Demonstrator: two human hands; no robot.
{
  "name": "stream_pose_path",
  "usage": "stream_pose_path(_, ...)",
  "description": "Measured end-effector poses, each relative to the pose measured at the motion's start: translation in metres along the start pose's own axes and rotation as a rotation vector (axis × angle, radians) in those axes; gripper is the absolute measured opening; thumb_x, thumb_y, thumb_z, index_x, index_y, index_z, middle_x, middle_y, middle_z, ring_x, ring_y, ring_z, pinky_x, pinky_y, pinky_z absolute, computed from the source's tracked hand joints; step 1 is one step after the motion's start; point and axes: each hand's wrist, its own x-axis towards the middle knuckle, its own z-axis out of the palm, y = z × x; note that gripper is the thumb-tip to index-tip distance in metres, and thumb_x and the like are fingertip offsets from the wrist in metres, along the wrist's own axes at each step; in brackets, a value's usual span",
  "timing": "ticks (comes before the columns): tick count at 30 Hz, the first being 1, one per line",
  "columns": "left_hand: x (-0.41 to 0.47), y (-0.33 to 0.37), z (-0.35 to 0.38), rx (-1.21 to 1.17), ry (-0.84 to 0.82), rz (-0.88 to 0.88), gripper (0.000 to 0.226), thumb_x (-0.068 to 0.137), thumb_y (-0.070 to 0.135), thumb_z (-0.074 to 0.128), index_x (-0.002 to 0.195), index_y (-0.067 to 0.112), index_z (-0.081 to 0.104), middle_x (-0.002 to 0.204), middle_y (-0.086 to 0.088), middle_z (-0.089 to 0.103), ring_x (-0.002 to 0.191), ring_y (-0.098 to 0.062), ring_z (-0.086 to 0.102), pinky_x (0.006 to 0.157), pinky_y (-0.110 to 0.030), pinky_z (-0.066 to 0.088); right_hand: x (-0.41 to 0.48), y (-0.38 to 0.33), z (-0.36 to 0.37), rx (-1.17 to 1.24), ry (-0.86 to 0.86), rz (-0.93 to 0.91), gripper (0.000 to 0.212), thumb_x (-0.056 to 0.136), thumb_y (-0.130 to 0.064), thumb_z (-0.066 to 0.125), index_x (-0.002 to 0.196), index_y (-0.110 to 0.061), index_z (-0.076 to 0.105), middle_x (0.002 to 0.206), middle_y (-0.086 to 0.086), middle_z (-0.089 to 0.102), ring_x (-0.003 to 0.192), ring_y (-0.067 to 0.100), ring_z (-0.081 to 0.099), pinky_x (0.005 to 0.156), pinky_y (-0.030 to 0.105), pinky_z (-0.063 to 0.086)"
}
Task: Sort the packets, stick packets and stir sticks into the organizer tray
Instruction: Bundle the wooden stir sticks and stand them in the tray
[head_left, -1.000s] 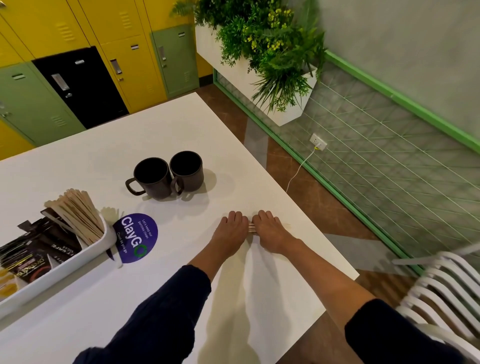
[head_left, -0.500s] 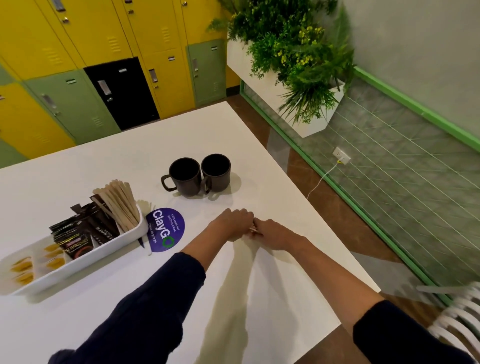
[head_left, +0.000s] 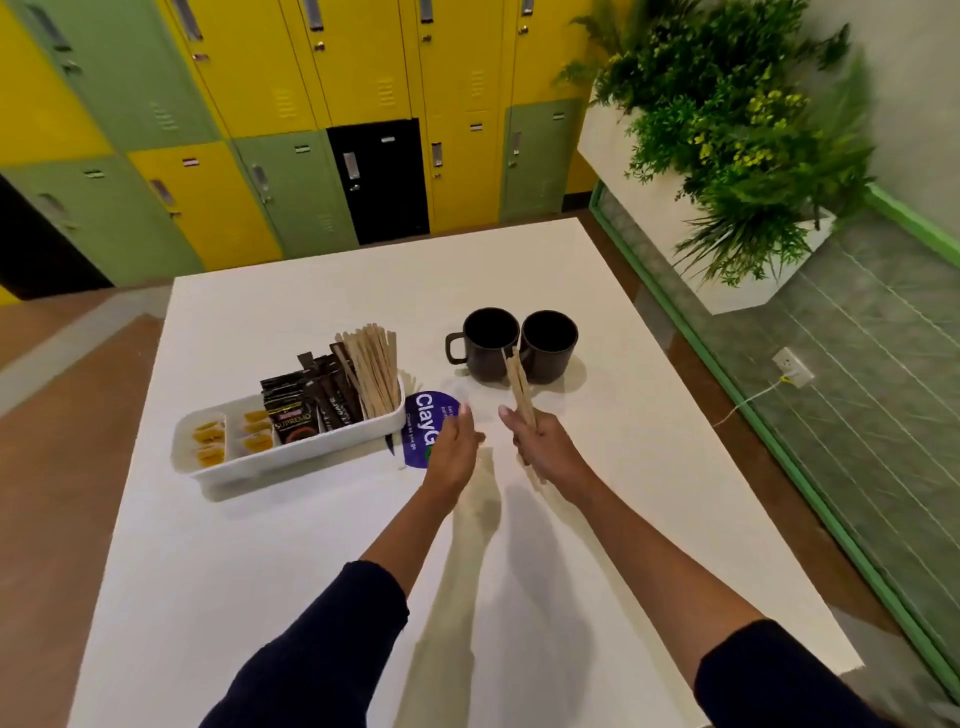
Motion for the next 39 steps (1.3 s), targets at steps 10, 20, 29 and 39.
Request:
stream_pose_path(10, -0.02, -0.009, -0.017, -0.883, -0.19, -0.549, 0.036, 0.101, 0.033, 0.036, 0.104, 0.003, 0.056, 0.093, -0.014, 0.06, 0.087, -0.023, 0.061, 0.071, -0.035, 0.051, -0.008, -0.029, 0.061, 0.199, -0.073, -0.026, 0.031, 0.089, -0.05, 0.055, 0.069, -0.025, 0.051, 0.056, -0.013, 0.057, 0.052, -0.003, 0.057, 0.05, 0.009, 0.042)
stream_pose_path(20, 0.0, -0.019, -0.04, -0.929, -0.074, -0.484, 0.031, 0.098, 0.012, 0.04, 0.121, 0.001, 0.057, 0.103, -0.014, 0.064, 0.088, -0.018, 0.063, 0.061, -0.025, 0.06, 0.004, -0.042, 0.08, 0.22, -0.027, -0.191, 0.019, 0.091, -0.037, 0.058, 0.089, -0.019, 0.058, 0.075, 0.002, 0.069, 0.074, 0.01, 0.067, 0.083, 0.027, 0.054)
stream_pose_path(29, 0.006, -0.007, -0.055, -0.841, 0.09, -0.379, 0.032, 0.101, 0.017, 0.034, 0.076, 0.011, 0.055, 0.056, -0.002, 0.047, 0.046, -0.007, 0.036, 0.037, -0.014, 0.033, 0.016, -0.046, 0.09, -0.22, 0.028, -0.364, 0.025, 0.094, -0.034, 0.052, 0.092, -0.011, 0.062, 0.092, 0.006, 0.058, 0.087, 0.017, 0.057, 0.077, 0.025, 0.045)
stream_pose_path(39, 0.014, 0.01, -0.081, -0.323, 0.247, -0.106, 0.03, 0.099, 0.019, 0.028, 0.085, 0.009, 0.053, 0.07, -0.006, 0.058, 0.06, -0.015, 0.054, 0.055, -0.025, 0.044, 0.055, -0.101, 0.094, -0.313, -0.085, -0.522, 0.022, 0.095, -0.029, 0.053, 0.093, -0.014, 0.069, 0.091, -0.006, 0.052, 0.078, 0.003, 0.051, 0.067, 0.01, 0.035)
